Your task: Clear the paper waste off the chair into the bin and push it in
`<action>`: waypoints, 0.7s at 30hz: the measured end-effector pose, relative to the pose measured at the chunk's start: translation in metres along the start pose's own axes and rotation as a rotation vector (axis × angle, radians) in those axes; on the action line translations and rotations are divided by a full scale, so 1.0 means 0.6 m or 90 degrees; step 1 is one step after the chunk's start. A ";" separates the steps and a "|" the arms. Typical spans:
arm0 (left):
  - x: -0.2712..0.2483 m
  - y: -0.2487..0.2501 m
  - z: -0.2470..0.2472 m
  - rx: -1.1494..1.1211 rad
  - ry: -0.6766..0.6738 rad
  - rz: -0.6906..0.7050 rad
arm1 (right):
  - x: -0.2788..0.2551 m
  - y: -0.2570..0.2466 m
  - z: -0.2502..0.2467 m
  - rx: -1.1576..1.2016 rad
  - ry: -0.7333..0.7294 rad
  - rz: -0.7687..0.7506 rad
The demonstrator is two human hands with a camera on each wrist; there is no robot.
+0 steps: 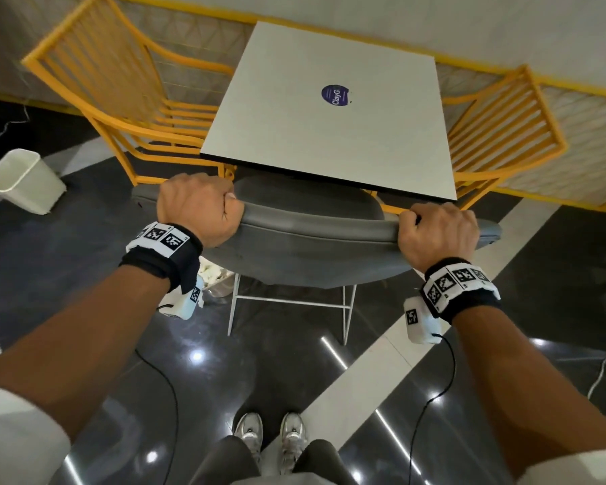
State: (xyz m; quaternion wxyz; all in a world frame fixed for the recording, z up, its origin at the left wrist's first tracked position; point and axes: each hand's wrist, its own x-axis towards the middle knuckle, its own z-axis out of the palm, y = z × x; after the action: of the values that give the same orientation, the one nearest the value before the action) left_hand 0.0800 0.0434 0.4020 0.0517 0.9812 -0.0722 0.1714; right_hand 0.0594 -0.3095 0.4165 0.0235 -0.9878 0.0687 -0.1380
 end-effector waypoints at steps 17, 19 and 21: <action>-0.038 0.008 -0.023 -0.050 0.016 -0.010 | -0.031 0.004 -0.013 0.020 -0.048 -0.042; -0.060 0.012 -0.026 -0.117 0.037 -0.033 | -0.053 0.009 -0.019 0.083 -0.029 -0.061; -0.122 0.015 -0.012 -0.141 0.032 -0.044 | -0.104 0.015 -0.012 0.133 0.004 -0.087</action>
State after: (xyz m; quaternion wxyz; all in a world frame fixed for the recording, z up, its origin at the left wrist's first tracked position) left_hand 0.0080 0.0447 0.3841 0.1676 0.9668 -0.0552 0.1847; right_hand -0.0031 -0.3099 0.4058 0.1166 -0.9818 -0.0136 -0.1491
